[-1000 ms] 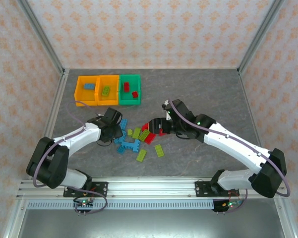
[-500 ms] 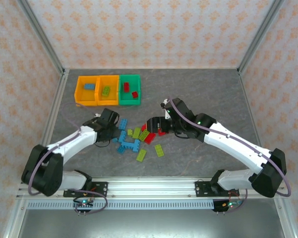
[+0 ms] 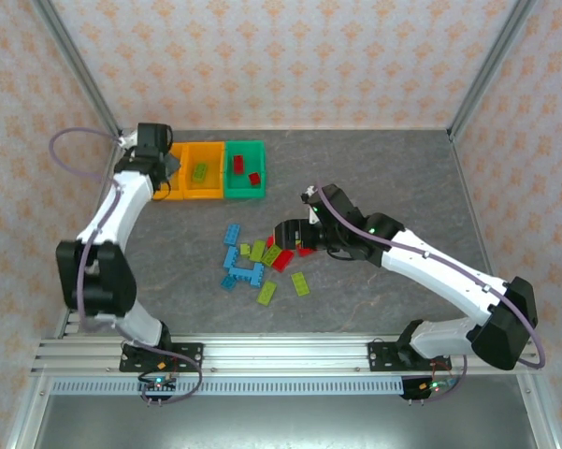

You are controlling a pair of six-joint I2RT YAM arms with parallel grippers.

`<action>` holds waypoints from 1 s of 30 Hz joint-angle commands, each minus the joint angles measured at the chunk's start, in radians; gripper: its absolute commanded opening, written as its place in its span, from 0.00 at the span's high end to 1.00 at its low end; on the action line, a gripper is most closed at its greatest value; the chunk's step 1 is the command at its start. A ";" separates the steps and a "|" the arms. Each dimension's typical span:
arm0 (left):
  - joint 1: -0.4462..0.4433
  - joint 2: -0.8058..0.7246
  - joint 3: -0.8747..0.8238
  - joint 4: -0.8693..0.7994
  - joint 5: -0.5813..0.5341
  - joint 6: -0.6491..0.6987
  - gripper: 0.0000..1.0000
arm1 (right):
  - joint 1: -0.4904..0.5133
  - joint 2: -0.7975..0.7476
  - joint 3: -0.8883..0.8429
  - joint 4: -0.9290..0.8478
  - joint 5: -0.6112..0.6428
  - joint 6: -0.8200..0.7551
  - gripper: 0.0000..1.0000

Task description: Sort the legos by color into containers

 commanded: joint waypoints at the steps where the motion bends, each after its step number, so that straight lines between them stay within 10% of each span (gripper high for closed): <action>1: 0.043 0.128 0.168 -0.045 0.079 0.050 0.79 | 0.006 -0.011 0.039 -0.051 0.051 -0.024 0.11; 5: 0.065 0.282 0.350 -0.125 0.098 0.100 0.72 | 0.006 -0.031 0.031 -0.071 0.071 -0.024 0.11; 9: 0.069 0.329 0.420 -0.174 0.082 0.120 0.45 | 0.006 -0.044 0.031 -0.093 0.101 -0.025 0.11; 17: 0.055 0.027 0.157 -0.125 0.207 -0.027 0.48 | 0.006 -0.005 0.009 -0.054 0.269 -0.027 0.08; 30: -0.502 -0.681 -0.343 -0.204 0.221 0.175 0.52 | -0.124 0.462 0.171 -0.016 0.284 -0.187 0.07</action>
